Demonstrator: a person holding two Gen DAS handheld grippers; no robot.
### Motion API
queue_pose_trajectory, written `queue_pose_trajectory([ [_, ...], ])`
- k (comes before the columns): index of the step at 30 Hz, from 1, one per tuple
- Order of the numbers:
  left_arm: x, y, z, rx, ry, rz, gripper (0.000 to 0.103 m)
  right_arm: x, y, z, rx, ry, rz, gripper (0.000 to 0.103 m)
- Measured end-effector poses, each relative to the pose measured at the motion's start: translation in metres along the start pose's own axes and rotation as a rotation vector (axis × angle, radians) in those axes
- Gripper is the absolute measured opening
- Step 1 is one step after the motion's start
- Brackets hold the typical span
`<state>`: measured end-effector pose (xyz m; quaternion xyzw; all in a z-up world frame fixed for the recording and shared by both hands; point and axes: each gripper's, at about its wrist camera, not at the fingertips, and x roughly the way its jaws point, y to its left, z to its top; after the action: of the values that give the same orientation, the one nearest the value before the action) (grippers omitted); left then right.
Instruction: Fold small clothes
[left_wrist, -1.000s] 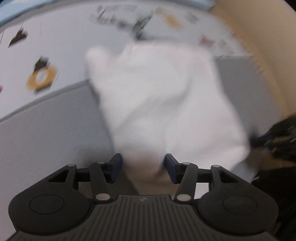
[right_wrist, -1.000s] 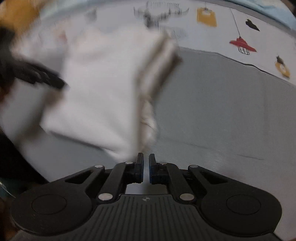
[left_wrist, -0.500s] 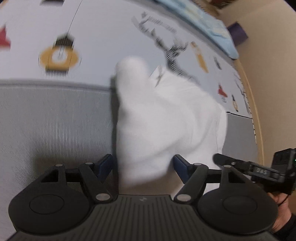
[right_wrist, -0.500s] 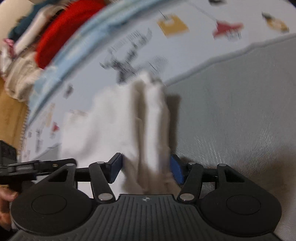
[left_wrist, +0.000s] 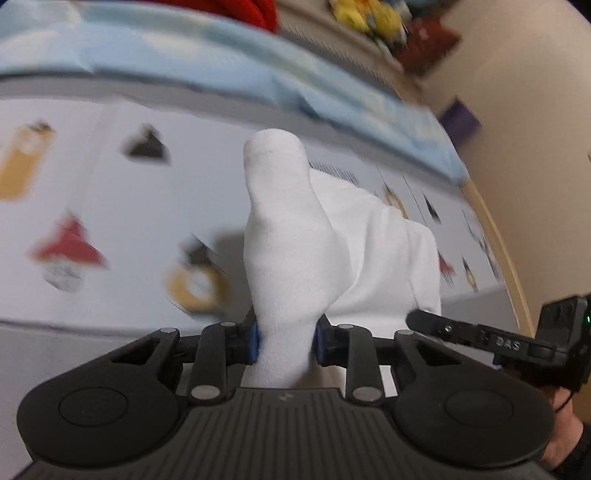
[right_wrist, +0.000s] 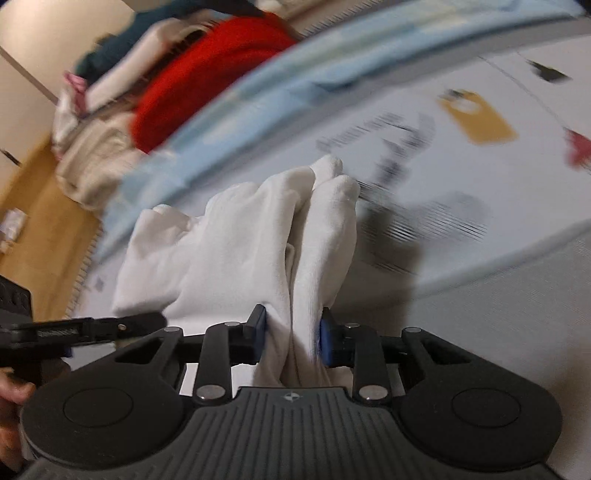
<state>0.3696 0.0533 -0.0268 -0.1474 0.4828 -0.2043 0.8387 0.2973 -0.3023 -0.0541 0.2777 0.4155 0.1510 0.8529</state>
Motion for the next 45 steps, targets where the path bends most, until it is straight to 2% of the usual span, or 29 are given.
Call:
queue_pose_trajectory([
  [2,-0.017,0.019,0.009,-0.025,-0.063,0.023,0.038,0.019,0.020,0.006,-0.019,-0.042,0.014,0.033],
  [3,-0.025,0.028,0.012,-0.040,-0.101,0.059,0.047,0.029,0.027,0.008,-0.034,-0.050,-0.002,0.038],
  [4,-0.033,0.038,0.014,-0.057,-0.129,0.097,0.058,0.036,0.032,0.009,-0.054,-0.046,-0.047,0.040],
  [5,-0.037,0.046,0.016,-0.077,-0.148,0.127,0.062,0.045,0.036,0.008,-0.082,-0.031,-0.131,0.045],
  [6,-0.040,0.053,0.016,-0.091,-0.145,0.133,0.062,0.053,0.038,0.010,-0.099,-0.021,-0.211,0.045],
  [7,-0.039,0.057,0.014,-0.095,-0.123,0.127,0.062,0.056,0.038,0.011,-0.099,-0.013,-0.279,0.045],
  [8,-0.034,0.059,0.011,-0.092,-0.092,0.123,0.061,0.055,0.037,0.011,-0.081,-0.009,-0.302,0.046],
  [10,-0.020,0.054,0.001,-0.025,-0.017,0.110,0.057,0.052,0.037,0.012,-0.053,-0.003,-0.233,0.046],
  [12,0.004,0.049,-0.011,0.082,0.067,0.154,0.055,0.060,0.042,0.007,-0.104,0.049,-0.193,0.044],
  [13,0.018,0.047,-0.020,0.135,0.119,0.199,0.055,0.069,0.044,0.000,-0.153,0.093,-0.224,0.042],
  [15,0.037,0.039,-0.037,0.257,0.197,0.289,0.056,0.085,0.040,-0.011,-0.204,0.190,-0.365,0.043],
  [16,0.037,0.034,-0.039,0.302,0.196,0.304,0.056,0.085,0.037,-0.013,-0.189,0.194,-0.393,0.045],
  [18,0.026,0.024,-0.036,0.338,0.147,0.293,0.056,0.075,0.040,-0.010,-0.173,0.136,-0.345,0.045],
  [19,0.022,0.023,-0.036,0.333,0.112,0.270,0.059,0.079,0.044,-0.011,-0.238,0.119,-0.338,0.043],
  [20,0.027,0.028,-0.041,0.316,0.114,0.264,0.062,0.087,0.039,-0.018,-0.308,0.158,-0.394,0.045],
  [21,0.041,0.037,-0.052,0.303,0.186,0.309,0.068,0.090,0.031,-0.022,-0.299,0.188,-0.453,0.057],
  [22,0.045,0.043,-0.061,0.286,0.212,0.337,0.079,0.085,0.028,-0.019,-0.249,0.186,-0.481,0.058],
  [24,0.034,0.032,-0.058,0.296,0.185,0.391,0.079,0.060,0.037,-0.009,-0.184,0.122,-0.499,0.044],
  [25,0.022,0.023,-0.056,0.307,0.148,0.416,0.079,0.045,0.046,-0.005,-0.193,0.073,-0.499,0.044],
  [27,-0.009,0.006,-0.056,0.295,0.010,0.451,0.084,0.017,0.064,-0.002,-0.238,0.014,-0.514,0.051],
  [30,-0.043,-0.018,-0.055,0.244,-0.059,0.482,0.085,-0.024,0.086,-0.007,-0.308,-0.036,-0.578,0.059],
  [33,-0.088,-0.051,-0.067,0.303,-0.187,0.516,0.085,-0.071,0.106,-0.029,-0.356,-0.082,-0.574,0.070],
  [35,-0.115,-0.076,-0.085,0.308,-0.264,0.518,0.086,-0.100,0.117,-0.044,-0.377,-0.118,-0.580,0.076],
  [38,-0.151,-0.107,-0.124,0.236,-0.358,0.526,0.086,-0.136,0.125,-0.074,-0.376,-0.161,-0.568,0.087],
  [42,-0.171,-0.129,-0.177,0.181,-0.411,0.524,0.086,-0.167,0.130,-0.121,-0.342,-0.200,-0.527,0.092],
  [45,-0.170,-0.131,-0.221,0.188,-0.398,0.524,0.086,-0.182,0.136,-0.148,-0.322,-0.212,-0.489,0.093],
])
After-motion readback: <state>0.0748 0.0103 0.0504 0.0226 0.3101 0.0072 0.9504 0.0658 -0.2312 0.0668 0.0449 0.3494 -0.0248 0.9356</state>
